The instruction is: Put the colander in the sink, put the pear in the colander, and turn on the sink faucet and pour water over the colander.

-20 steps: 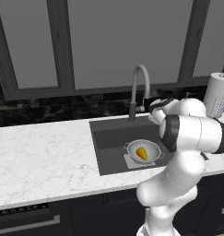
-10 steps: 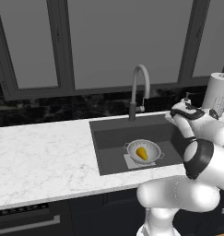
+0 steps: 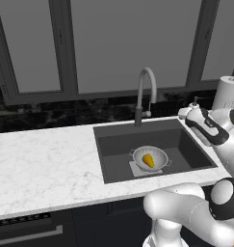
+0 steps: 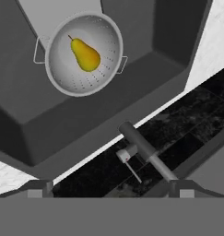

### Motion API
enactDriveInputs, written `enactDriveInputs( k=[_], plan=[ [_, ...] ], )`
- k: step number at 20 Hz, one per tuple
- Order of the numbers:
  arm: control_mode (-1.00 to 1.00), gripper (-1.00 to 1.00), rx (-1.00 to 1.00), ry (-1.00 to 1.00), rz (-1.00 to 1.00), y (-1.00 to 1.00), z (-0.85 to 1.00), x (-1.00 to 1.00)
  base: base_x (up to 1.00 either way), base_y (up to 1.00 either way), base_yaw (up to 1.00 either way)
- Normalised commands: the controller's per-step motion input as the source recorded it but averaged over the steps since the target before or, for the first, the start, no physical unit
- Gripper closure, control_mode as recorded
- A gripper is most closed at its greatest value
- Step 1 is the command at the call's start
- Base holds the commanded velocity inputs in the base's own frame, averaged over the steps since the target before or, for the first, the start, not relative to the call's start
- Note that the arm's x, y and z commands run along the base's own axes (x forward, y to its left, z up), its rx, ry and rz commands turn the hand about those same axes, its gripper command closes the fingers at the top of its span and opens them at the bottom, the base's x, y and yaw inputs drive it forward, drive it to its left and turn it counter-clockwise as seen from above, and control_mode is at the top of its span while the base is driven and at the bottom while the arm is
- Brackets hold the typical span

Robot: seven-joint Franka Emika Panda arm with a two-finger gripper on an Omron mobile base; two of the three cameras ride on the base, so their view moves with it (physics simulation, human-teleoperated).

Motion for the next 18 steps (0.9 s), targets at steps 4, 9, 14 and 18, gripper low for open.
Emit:
enactDriveInputs(
  k=[4,9,14,18],
  plan=[
    [-1.00,-1.00,0.00,0.00,-0.05,0.00,0.40,0.00,0.00,0.00,0.00],
    [-1.00,-1.00,0.10,0.02,-0.17,-0.02,0.07,-0.01,0.00,0.00,0.00],
    [-1.00,-1.00,0.24,0.00,-0.16,-0.07,0.34,-0.11,0.00,0.00,0.00],
    [-1.00,-1.00,0.34,0.08,-0.22,-0.14,0.44,-0.15,0.00,0.00,0.00]
  ],
)
